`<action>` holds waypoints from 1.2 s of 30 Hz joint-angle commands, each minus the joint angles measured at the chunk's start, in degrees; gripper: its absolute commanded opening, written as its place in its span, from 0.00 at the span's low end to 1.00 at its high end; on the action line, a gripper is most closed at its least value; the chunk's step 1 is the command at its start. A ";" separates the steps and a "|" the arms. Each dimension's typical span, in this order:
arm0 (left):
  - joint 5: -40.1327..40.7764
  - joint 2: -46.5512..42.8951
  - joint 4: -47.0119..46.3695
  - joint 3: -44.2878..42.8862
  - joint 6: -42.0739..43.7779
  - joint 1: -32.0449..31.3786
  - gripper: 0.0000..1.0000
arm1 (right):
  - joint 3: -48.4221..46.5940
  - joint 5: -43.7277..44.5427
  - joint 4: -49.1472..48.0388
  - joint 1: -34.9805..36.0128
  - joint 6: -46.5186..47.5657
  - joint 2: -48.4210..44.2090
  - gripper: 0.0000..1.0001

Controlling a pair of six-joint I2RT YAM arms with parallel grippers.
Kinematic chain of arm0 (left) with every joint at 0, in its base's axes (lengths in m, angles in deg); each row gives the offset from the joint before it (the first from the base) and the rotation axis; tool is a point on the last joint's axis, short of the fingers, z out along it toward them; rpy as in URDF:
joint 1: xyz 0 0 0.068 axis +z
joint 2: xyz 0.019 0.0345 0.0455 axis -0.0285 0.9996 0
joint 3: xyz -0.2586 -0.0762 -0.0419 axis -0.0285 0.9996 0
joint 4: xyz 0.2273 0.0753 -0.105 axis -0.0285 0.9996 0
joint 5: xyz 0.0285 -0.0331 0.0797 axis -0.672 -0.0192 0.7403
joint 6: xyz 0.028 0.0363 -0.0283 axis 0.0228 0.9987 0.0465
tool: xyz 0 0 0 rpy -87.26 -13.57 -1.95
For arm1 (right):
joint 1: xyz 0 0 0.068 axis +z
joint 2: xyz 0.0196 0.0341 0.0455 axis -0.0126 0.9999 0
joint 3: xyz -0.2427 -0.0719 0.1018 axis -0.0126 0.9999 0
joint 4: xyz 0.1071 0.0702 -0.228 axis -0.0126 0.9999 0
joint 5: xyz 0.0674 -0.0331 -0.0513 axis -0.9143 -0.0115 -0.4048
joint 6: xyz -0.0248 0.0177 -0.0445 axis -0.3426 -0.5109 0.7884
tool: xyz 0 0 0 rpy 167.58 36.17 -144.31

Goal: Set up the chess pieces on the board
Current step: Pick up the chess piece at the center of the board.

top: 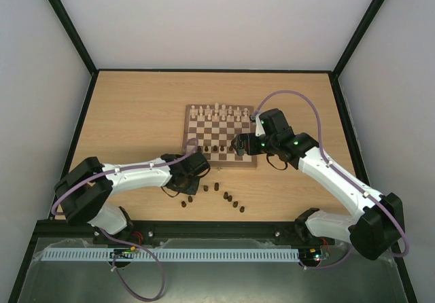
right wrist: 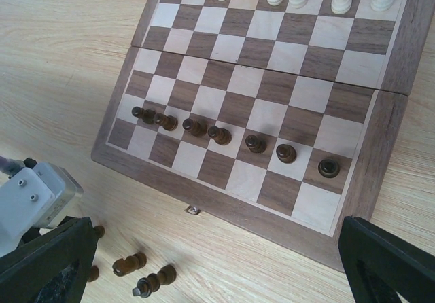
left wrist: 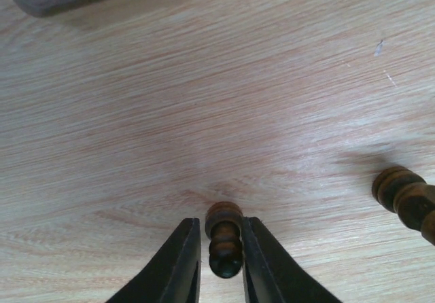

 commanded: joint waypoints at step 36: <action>3.83 -1.37 7.49 -12.13 6.14 4.64 0.06 | 0.33 0.11 0.93 -0.03 0.02 -0.40 0.99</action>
